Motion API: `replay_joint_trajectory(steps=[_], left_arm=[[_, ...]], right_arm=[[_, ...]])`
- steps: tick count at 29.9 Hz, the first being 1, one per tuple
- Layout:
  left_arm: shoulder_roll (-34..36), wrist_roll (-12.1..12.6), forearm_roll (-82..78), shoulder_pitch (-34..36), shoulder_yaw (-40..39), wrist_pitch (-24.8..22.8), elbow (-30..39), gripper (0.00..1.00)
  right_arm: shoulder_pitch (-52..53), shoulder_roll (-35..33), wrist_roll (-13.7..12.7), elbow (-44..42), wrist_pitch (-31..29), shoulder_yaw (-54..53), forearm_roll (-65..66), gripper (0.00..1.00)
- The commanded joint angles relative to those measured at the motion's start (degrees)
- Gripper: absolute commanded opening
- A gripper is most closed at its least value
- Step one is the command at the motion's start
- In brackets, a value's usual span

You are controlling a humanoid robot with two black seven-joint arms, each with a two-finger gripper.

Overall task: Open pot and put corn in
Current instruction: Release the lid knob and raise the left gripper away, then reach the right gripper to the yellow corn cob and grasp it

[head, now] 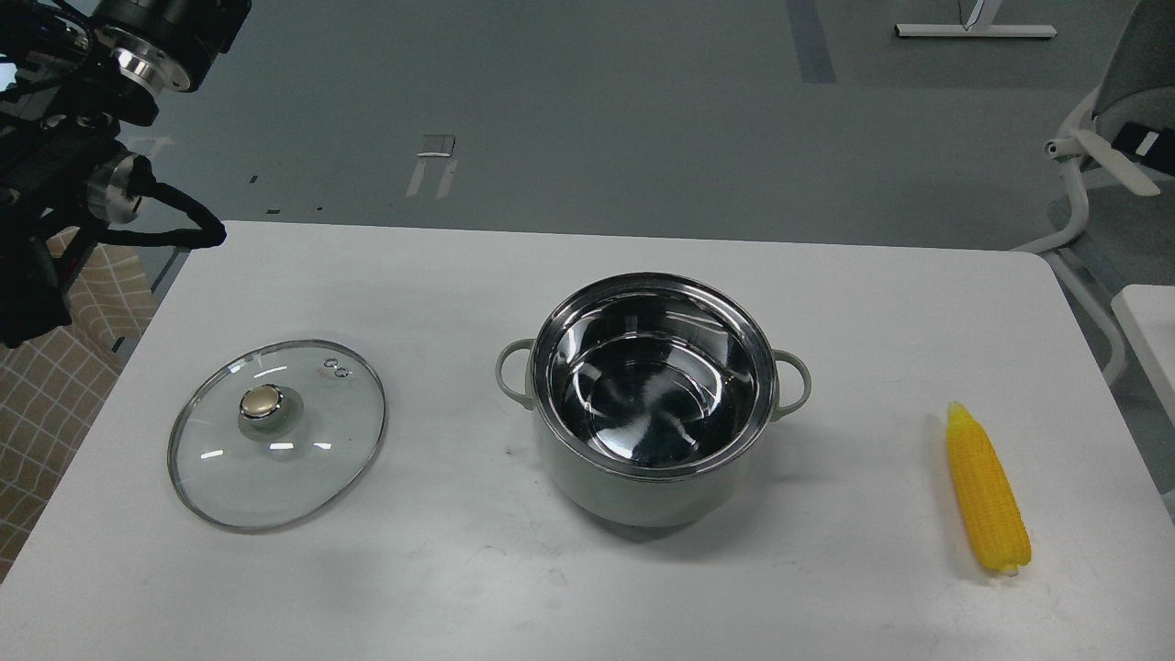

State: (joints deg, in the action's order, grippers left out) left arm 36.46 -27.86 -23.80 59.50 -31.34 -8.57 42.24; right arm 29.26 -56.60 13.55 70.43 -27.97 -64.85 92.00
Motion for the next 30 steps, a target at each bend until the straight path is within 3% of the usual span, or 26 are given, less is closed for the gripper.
replay_joint_trajectory(steps=[1,7,8,13,23,30], left_arm=[[-0.3,-0.1,9.1,-0.1,-2.1,-6.0,0.4,0.9],[-2.0,0.6,14.3,-0.9,-11.5,-13.0,-0.1,0.93],[-2.1,1.8,14.3,-1.0,-12.4,-13.7,-0.2,0.95],[-3.5,6.7,14.1,-3.4,-12.3,-13.8,-0.2,0.97],[-5.5,6.7,14.0,-5.7,-12.9,-13.6,-0.2,0.97],[-5.5,6.5,14.0,-5.7,-13.0,-13.5,-0.2,0.97]], right_arm=[[-2.1,-0.3,-0.3,3.7,0.0,5.0,2.8,1.0],[-4.0,-0.4,-1.9,4.7,2.0,12.8,6.9,1.0],[-4.8,-0.3,-3.4,4.8,3.6,14.6,6.9,1.0],[-6.7,-0.6,-5.7,8.0,9.0,21.2,7.1,1.0],[-11.4,1.1,-13.2,9.6,10.9,22.8,6.9,1.0],[-14.8,3.0,-13.6,9.6,11.3,23.0,7.0,0.98]])
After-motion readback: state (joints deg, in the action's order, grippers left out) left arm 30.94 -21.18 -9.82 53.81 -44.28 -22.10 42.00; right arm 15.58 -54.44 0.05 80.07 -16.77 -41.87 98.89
